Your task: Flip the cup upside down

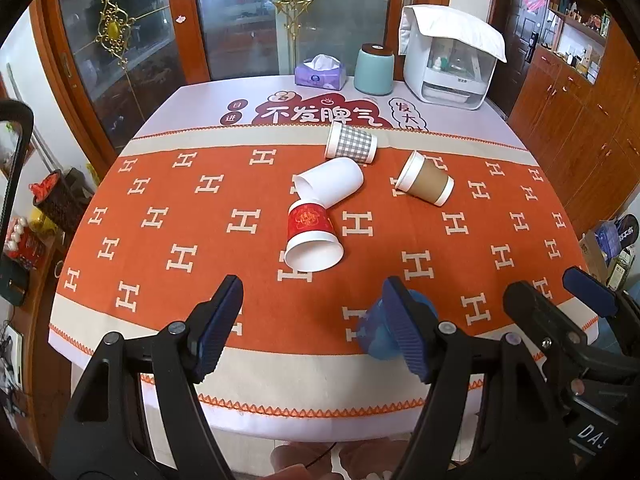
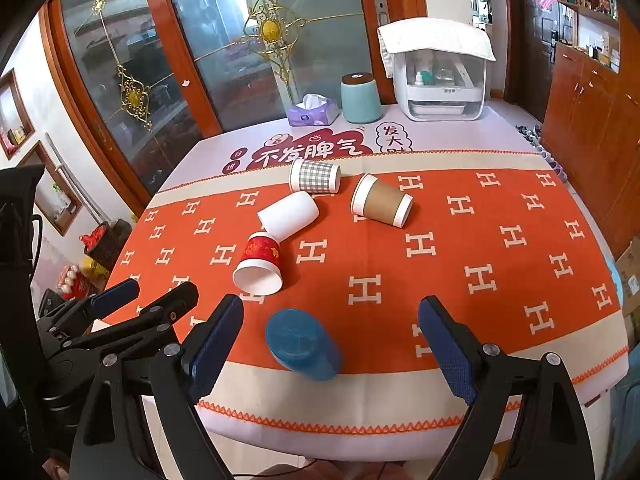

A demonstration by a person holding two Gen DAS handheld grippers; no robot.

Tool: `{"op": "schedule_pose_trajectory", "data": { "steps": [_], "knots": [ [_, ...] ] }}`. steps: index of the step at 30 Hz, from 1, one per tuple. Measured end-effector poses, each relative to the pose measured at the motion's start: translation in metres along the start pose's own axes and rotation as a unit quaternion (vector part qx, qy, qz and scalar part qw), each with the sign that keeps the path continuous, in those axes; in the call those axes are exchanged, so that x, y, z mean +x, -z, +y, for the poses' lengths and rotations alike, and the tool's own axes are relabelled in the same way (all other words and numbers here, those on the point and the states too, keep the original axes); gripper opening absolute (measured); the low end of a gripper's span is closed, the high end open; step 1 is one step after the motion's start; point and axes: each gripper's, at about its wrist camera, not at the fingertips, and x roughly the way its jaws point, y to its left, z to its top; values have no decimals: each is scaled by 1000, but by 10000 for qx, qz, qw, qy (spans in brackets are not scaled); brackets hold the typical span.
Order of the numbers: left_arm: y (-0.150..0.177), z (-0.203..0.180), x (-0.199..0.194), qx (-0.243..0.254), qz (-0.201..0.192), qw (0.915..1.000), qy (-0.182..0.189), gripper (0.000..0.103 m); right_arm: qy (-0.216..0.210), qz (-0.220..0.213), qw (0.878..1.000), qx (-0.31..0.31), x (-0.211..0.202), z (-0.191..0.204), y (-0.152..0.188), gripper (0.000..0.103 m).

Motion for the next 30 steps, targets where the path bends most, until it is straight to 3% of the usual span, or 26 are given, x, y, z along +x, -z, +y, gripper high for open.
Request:
{"op": "schedule_pose_trajectory", "data": {
  "steps": [30],
  "knots": [
    [9,2,3,-26,123,9999,-5,70,-23,109,9999,-25,6,-3,9,90]
  ]
}}
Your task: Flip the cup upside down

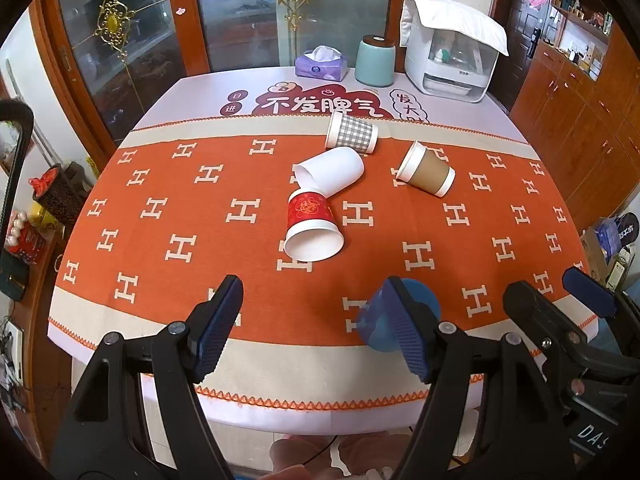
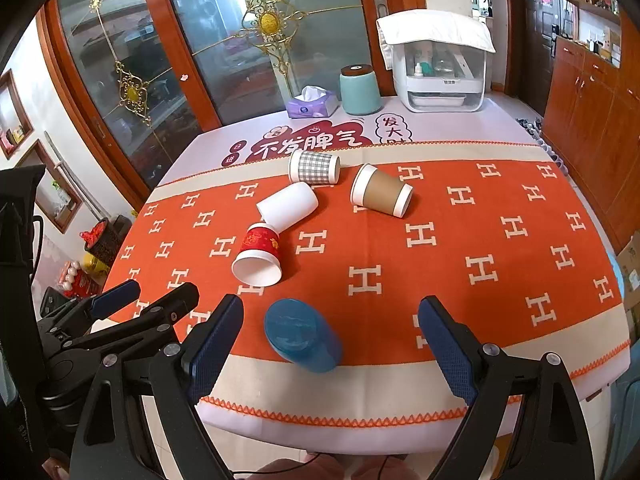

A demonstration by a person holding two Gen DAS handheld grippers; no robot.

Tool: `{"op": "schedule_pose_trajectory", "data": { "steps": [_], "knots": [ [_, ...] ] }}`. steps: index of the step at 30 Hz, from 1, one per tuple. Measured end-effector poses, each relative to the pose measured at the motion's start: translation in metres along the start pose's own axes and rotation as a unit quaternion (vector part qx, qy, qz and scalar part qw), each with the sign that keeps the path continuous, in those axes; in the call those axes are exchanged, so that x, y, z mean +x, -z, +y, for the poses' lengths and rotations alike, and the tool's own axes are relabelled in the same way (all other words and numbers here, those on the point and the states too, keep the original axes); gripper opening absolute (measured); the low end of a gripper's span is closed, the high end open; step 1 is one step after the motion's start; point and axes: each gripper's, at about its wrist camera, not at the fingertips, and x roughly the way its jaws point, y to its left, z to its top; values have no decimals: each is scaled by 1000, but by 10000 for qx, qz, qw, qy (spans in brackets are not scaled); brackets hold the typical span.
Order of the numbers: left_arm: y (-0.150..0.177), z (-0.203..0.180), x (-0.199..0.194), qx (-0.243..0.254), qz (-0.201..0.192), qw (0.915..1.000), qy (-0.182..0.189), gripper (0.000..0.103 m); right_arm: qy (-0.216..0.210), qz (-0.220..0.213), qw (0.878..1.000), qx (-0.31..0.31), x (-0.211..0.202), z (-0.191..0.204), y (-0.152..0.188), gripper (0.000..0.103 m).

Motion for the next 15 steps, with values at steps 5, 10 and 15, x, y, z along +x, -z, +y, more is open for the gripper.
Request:
{"op": "schedule_pose_trajectory", "data": {
  "steps": [5,10,15],
  "knots": [
    [-1,-2,2,10,32,10000,-6,70,-6,11,10000,6,0,-1,2,90],
    [0,-2,3,3,38,10000,-4,70,-3,11,10000,3,0,-1,2,90],
    [0,-2,3,11,37,10000,0,70,-5,21,10000,8,0,-1,3,90]
  ]
}}
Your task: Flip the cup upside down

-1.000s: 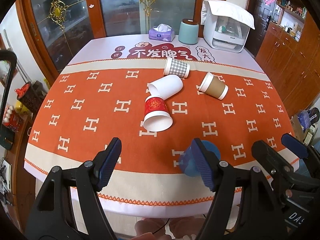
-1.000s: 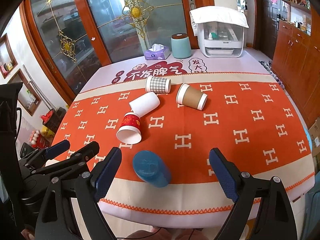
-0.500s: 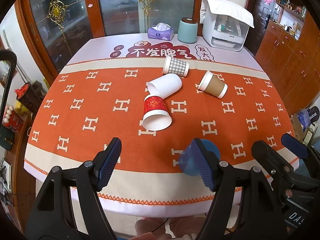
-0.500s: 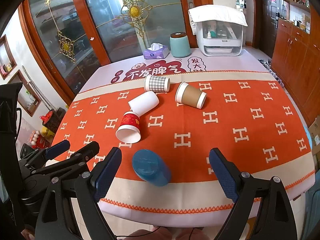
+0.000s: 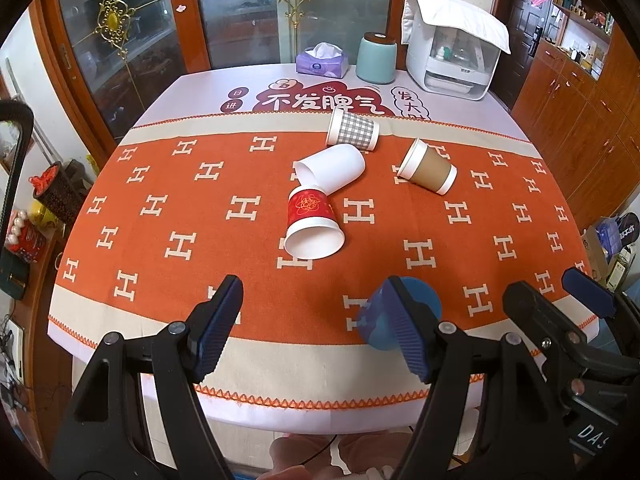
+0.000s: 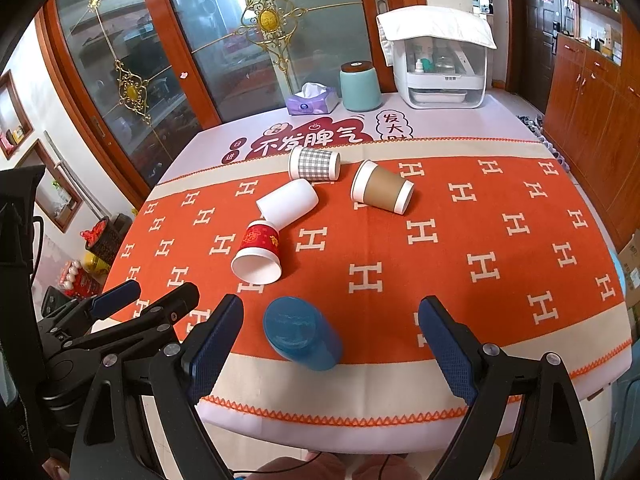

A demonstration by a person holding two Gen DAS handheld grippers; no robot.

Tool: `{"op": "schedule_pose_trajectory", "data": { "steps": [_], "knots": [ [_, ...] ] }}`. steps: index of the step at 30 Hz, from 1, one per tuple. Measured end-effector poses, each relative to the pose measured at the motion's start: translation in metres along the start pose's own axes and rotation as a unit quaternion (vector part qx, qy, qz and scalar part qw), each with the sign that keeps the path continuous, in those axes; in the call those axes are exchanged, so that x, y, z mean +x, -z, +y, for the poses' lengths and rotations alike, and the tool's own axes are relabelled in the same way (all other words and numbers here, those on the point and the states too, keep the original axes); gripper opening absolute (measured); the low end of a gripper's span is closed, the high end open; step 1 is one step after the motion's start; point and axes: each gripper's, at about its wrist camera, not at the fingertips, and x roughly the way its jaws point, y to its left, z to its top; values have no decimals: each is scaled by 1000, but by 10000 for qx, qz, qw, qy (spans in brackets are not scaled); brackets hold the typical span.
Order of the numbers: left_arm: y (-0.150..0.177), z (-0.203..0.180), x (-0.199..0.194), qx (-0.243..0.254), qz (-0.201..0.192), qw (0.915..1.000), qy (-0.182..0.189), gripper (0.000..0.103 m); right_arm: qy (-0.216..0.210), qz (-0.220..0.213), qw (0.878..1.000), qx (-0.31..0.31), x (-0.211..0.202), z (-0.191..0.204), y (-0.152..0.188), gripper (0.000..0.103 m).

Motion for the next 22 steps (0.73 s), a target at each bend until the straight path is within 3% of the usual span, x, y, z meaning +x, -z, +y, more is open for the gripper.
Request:
{"op": "schedule_pose_trajectory", "data": {
  "steps": [22],
  "knots": [
    [0,9,10,18,81,10000,-8,70,-2,63,10000,47,1,4,8,90]
  ]
}}
